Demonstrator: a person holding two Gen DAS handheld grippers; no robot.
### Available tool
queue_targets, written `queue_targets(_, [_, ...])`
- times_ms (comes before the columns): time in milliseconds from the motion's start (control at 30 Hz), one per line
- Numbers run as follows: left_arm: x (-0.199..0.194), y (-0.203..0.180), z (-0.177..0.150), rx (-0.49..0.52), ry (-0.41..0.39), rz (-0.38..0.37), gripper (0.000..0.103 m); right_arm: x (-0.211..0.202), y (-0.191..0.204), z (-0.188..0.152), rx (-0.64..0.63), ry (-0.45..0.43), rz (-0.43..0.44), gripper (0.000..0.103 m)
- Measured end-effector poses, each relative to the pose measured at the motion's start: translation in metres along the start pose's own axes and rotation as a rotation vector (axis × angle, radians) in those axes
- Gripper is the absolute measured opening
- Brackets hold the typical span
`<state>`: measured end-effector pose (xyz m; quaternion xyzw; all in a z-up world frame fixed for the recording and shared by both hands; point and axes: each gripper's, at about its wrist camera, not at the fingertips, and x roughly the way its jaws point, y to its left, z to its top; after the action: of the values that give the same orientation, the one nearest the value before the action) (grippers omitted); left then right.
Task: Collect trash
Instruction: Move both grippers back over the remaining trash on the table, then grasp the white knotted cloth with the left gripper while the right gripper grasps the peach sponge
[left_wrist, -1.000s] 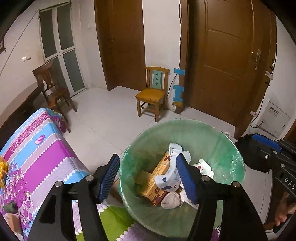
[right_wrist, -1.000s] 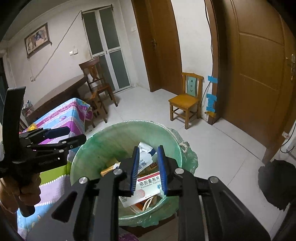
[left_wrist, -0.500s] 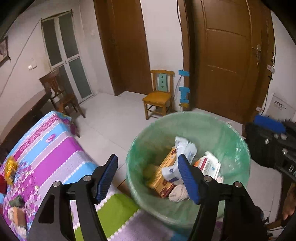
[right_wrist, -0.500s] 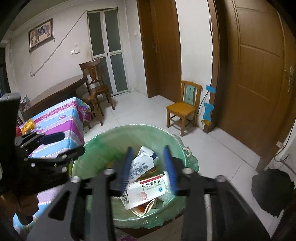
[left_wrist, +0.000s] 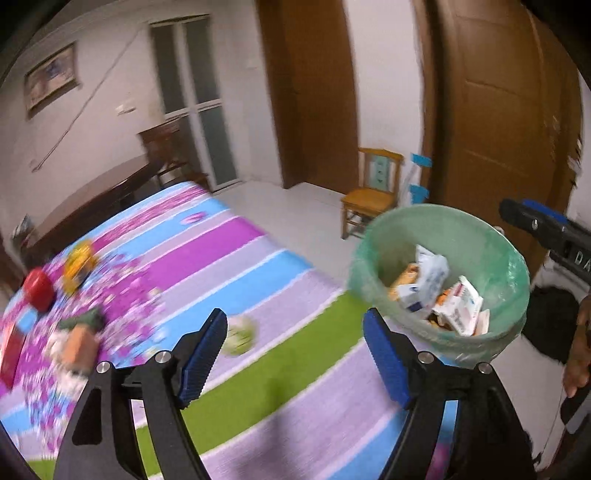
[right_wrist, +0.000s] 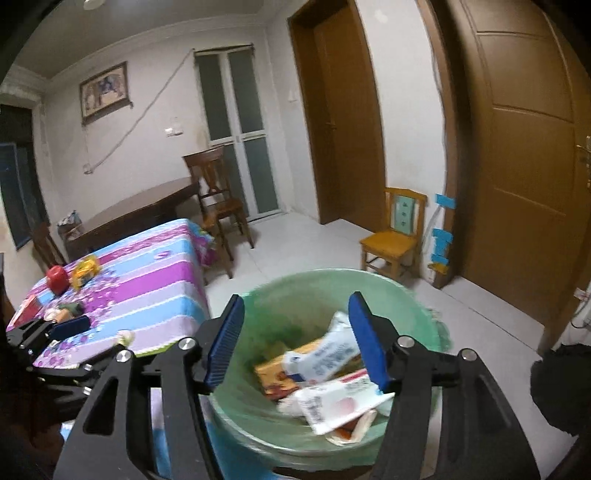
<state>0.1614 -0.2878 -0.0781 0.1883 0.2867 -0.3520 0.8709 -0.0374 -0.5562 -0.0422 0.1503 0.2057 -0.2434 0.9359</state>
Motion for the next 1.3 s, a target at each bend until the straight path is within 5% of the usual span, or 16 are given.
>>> queue_targets(433, [-0.073, 0.197, -0.047, -0.345, -0.016, 0.285, 0.078, 0.026, 0.1, -0.008, -0.137, 0.046, 0.231, 0.067])
queue_targets(633, [-0.087, 0.288, -0.055, -0.53, -0.008, 0.331, 0.078, 0.029, 0.124, -0.016, -0.161, 0.072, 0.281, 0.075])
queue_targets(767, [-0.07, 0.33, -0.054, -0.654, 0.039, 0.221, 0.078, 0.027, 0.13, -0.021, -0.162, 0.079, 0.294, 0.077])
queue_targets(933, [-0.035, 0.312, -0.035, -0.626, 0.086, 0.124, 0.078, 0.025, 0.132, -0.023, -0.164, 0.083, 0.296, 0.077])
queue_targets(1000, [-0.017, 0.303, -0.03, -0.597, 0.113, 0.151, 0.077, 0.025, 0.131, -0.022, -0.161, 0.09, 0.296, 0.077])
queue_targets(1133, [0.019, 0.309, -0.036, -0.612, 0.203, 0.148, 0.055, 0.023, 0.128, -0.022, -0.156, 0.092, 0.301, 0.077])
queue_targets(1200, [0.027, 0.312, -0.043, -0.671, 0.22, 0.043, 0.036, 0.023, 0.126, -0.021, -0.15, 0.091, 0.303, 0.077])
queue_targets(1300, [-0.003, 0.312, -0.048, -0.698, 0.178, 0.049, 0.033, 0.024, 0.126, -0.021, -0.152, 0.101, 0.31, 0.077])
